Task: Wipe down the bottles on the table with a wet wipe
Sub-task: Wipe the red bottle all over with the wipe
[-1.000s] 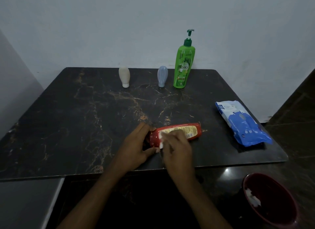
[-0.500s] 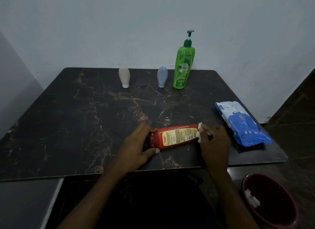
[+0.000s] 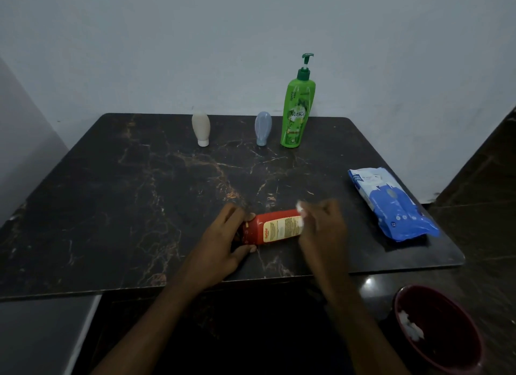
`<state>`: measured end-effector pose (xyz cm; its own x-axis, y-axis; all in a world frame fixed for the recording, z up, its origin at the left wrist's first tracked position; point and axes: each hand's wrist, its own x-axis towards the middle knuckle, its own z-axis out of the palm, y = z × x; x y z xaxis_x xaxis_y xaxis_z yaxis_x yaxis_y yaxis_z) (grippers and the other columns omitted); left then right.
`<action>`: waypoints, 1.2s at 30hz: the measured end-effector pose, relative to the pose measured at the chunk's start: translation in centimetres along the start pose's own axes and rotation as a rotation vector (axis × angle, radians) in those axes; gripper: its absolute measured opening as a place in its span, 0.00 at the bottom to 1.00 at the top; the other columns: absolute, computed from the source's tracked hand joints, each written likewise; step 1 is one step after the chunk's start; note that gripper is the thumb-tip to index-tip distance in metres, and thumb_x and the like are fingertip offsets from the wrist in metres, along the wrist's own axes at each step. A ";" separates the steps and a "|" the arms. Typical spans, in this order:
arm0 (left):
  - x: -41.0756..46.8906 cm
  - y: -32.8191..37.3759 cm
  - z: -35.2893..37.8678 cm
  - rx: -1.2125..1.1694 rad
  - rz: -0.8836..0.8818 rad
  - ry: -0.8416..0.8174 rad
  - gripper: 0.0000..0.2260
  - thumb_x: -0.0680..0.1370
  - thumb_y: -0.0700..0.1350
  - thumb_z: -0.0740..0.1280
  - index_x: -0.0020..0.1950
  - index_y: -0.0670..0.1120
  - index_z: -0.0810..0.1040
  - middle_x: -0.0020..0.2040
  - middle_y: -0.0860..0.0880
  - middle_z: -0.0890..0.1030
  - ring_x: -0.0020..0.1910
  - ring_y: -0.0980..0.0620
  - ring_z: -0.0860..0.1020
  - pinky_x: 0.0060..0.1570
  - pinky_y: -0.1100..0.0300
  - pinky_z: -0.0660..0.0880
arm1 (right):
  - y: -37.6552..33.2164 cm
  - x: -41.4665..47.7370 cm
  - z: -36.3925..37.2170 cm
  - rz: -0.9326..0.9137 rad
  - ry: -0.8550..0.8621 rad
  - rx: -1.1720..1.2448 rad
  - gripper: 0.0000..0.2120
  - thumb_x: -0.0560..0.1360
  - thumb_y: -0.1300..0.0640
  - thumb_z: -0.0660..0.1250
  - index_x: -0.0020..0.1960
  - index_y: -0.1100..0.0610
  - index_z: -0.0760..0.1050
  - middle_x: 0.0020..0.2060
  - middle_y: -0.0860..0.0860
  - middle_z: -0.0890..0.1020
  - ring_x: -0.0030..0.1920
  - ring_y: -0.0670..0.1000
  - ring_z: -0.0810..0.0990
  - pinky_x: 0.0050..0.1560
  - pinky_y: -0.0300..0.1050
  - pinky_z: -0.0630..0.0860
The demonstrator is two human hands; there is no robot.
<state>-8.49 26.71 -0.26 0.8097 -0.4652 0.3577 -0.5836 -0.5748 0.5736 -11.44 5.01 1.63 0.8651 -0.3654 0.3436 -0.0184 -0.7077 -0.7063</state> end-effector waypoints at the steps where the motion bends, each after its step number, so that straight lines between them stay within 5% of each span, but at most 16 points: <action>1: 0.0 0.0 0.0 0.003 -0.004 -0.001 0.24 0.74 0.45 0.78 0.66 0.53 0.72 0.63 0.62 0.68 0.61 0.67 0.70 0.51 0.73 0.71 | 1.1 0.6 -0.6 0.024 0.031 -0.031 0.08 0.79 0.58 0.64 0.57 0.54 0.78 0.51 0.50 0.74 0.44 0.45 0.76 0.39 0.32 0.71; 5: -0.1 0.0 0.0 0.003 -0.010 -0.005 0.24 0.74 0.45 0.78 0.65 0.54 0.71 0.62 0.61 0.70 0.58 0.65 0.72 0.53 0.72 0.71 | 2.9 1.3 -1.7 0.175 0.117 -0.025 0.08 0.80 0.60 0.64 0.56 0.61 0.78 0.51 0.56 0.75 0.46 0.48 0.75 0.45 0.44 0.76; 13: -0.3 0.3 -0.3 -0.006 -0.064 0.005 0.24 0.74 0.44 0.77 0.65 0.55 0.70 0.63 0.58 0.75 0.57 0.62 0.76 0.54 0.69 0.75 | -1.8 0.4 -0.3 0.133 -0.037 -0.006 0.11 0.80 0.60 0.62 0.61 0.54 0.76 0.59 0.50 0.72 0.52 0.45 0.77 0.47 0.38 0.78; 18: -0.5 0.6 -0.4 -0.048 -0.069 0.018 0.25 0.73 0.43 0.79 0.63 0.56 0.71 0.58 0.57 0.79 0.54 0.61 0.78 0.53 0.62 0.78 | -4.8 -2.0 1.6 -0.210 -0.152 0.048 0.16 0.77 0.62 0.67 0.64 0.55 0.77 0.58 0.48 0.72 0.55 0.45 0.75 0.56 0.43 0.78; 24: -0.5 0.5 -0.2 -0.071 -0.094 0.024 0.25 0.72 0.44 0.79 0.65 0.53 0.73 0.58 0.58 0.79 0.54 0.61 0.79 0.54 0.64 0.77 | -2.0 -4.3 2.6 -0.439 -0.128 0.055 0.14 0.78 0.63 0.65 0.63 0.59 0.79 0.51 0.50 0.76 0.48 0.46 0.77 0.48 0.41 0.78; 30: -0.4 0.4 -0.3 -0.061 -0.114 0.009 0.25 0.72 0.45 0.79 0.65 0.54 0.73 0.58 0.59 0.79 0.54 0.64 0.78 0.53 0.68 0.77 | -2.1 -3.9 2.2 -0.448 -0.104 0.063 0.13 0.77 0.64 0.67 0.60 0.59 0.80 0.51 0.50 0.78 0.48 0.44 0.77 0.49 0.34 0.76; 36: -0.5 0.9 -0.5 -0.096 -0.083 0.016 0.23 0.72 0.41 0.79 0.61 0.54 0.74 0.54 0.59 0.80 0.53 0.60 0.79 0.51 0.64 0.77 | -3.5 -3.1 2.9 -0.412 -0.120 0.027 0.15 0.77 0.63 0.65 0.63 0.59 0.78 0.51 0.50 0.73 0.46 0.48 0.76 0.46 0.43 0.78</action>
<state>-9.37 26.72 0.47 0.8561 -0.4078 0.3174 -0.5069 -0.5430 0.6695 -12.61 10.36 1.21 0.8497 0.0190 0.5270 0.3527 -0.7634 -0.5412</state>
